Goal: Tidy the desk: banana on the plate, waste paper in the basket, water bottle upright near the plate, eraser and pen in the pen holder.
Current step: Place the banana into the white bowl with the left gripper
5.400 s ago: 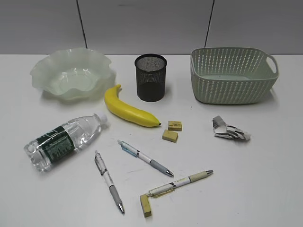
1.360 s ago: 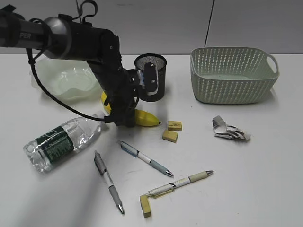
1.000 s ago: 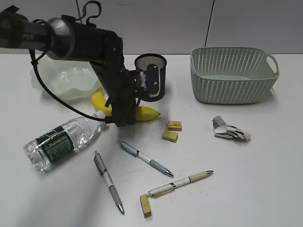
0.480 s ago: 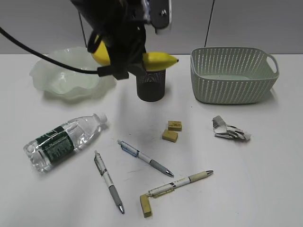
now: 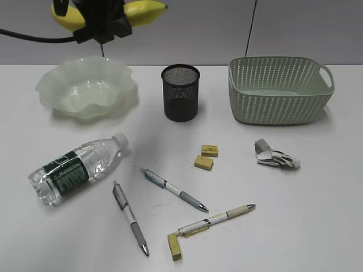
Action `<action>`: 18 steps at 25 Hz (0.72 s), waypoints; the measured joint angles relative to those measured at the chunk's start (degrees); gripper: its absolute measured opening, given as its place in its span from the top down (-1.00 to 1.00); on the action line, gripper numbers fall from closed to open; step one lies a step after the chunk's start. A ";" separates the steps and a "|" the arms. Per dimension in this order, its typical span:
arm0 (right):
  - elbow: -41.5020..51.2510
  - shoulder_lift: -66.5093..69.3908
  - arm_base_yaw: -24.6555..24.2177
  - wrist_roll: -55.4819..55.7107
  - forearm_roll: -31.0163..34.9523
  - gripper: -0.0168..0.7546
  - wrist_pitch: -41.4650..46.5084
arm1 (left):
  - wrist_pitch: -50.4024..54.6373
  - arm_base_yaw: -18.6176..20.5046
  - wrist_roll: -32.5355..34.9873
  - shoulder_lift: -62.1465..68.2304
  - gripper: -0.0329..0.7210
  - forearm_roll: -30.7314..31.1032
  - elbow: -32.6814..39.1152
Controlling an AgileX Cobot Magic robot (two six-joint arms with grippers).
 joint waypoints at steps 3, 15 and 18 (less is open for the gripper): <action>0.00 0.00 0.00 0.00 0.00 -0.31 0.00 | -2.91 4.58 -0.50 3.90 0.06 0.54 0.00; 0.00 0.00 0.00 0.00 0.00 -0.31 0.00 | -18.52 12.52 -2.02 19.67 0.06 0.66 0.00; 0.00 0.00 0.00 0.00 0.00 -0.31 0.00 | -19.12 12.52 -2.22 19.83 0.06 0.23 0.00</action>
